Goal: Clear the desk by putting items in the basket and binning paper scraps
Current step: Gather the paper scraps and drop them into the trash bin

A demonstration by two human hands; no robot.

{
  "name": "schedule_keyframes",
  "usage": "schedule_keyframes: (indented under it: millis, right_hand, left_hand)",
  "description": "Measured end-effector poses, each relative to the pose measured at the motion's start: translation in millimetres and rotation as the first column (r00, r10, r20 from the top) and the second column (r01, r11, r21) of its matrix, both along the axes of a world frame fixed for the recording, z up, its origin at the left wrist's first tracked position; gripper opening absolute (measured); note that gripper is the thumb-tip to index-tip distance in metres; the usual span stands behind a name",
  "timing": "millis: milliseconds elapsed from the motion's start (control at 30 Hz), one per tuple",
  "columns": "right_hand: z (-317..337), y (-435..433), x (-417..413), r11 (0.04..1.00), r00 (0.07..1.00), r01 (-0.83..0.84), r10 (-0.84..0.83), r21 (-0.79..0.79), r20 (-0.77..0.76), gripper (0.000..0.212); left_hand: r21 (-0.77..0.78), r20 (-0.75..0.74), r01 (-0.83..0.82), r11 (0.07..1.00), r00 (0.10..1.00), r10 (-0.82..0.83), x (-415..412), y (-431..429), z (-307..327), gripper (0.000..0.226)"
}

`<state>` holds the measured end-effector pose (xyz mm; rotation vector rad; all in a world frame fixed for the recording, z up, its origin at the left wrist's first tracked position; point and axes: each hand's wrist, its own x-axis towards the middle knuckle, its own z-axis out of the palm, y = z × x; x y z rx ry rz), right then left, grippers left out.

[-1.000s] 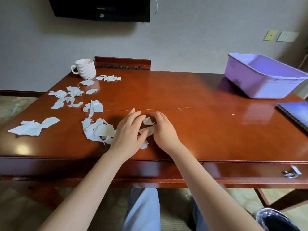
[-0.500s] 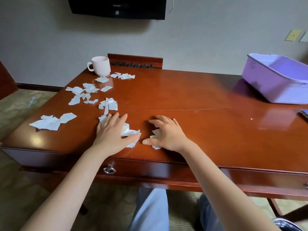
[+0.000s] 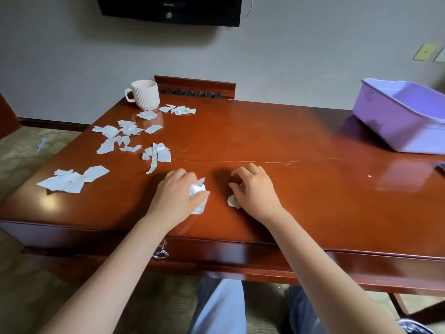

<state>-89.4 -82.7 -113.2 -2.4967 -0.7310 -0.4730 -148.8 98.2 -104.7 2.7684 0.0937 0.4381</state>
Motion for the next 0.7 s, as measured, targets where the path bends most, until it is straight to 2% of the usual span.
schedule_keyframes:
  millis: [100, 167, 300, 433, 500, 600, 700]
  right_hand:
    - [6, -4, 0, 0.977, 0.994, 0.042, -0.020, 0.211, -0.106, 0.017]
    - [9, -11, 1, 0.943, 0.987, 0.102, -0.056, 0.317, -0.150, 0.012]
    - [10, -25, 1, 0.935, 0.980, 0.161, -0.114, 0.317, -0.163, 0.010]
    - [9, -29, -3, 0.970, 0.986, 0.138, -0.115, 0.201, -0.123, 0.017]
    - [7, -21, -8, 0.994, 0.992, 0.090, -0.083, 0.068, -0.096, 0.030]
    - [1, -5, -12, 0.983, 0.994, 0.107, -0.100, -0.151, 0.054, 0.043]
    - [2, 2, -9, 0.978, 0.995, 0.093, -0.087, -0.186, 0.042, 0.044]
  left_hand:
    - [-0.073, 0.077, -0.031, 0.997, 0.996, 0.036, 1, 1, 1, 0.025]
    - [-0.176, 0.098, -0.090, 0.980, 0.989, 0.108, 5, 4, 3, 0.025]
    - [-0.259, 0.103, -0.166, 0.952, 0.975, 0.198, 15, 7, 6, 0.030]
    - [-0.295, 0.082, -0.184, 0.938, 0.973, 0.217, 19, 4, 7, 0.030]
    - [-0.312, 0.082, -0.205, 0.928, 0.967, 0.241, 20, 5, 9, 0.031]
    - [-0.393, 0.094, -0.246, 0.886, 0.948, 0.305, 18, 7, 10, 0.034]
    - [-0.439, 0.110, -0.259, 0.861, 0.935, 0.338, 17, 8, 8, 0.039]
